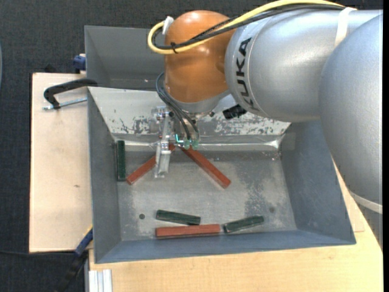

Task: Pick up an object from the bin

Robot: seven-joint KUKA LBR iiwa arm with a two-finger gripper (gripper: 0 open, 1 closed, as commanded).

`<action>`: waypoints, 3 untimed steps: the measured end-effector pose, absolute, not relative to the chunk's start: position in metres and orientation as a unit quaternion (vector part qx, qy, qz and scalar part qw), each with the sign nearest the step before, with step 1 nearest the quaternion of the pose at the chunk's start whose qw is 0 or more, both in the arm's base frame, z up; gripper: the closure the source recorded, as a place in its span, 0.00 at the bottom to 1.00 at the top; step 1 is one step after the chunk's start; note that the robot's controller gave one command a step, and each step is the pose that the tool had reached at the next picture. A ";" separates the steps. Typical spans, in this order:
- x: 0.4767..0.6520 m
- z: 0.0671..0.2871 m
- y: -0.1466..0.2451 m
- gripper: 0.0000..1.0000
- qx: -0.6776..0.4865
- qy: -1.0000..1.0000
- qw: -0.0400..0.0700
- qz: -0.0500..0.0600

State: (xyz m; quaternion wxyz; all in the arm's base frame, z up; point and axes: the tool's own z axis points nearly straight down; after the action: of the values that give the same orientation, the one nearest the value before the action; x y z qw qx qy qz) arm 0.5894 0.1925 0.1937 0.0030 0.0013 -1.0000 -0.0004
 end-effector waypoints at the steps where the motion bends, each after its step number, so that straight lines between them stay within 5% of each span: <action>1: 0.591 0.198 0.192 0.00 0.000 -1.000 -0.001 -0.001; 3: 0.595 0.083 0.191 0.00 0.182 -0.983 0.001 -0.001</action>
Offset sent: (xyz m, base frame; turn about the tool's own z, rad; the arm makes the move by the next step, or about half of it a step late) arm 0.0104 -0.0031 -0.1237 -0.5207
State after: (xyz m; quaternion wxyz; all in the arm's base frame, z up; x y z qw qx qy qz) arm 0.5951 0.1912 0.0832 0.0011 0.1818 -0.9833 -0.0006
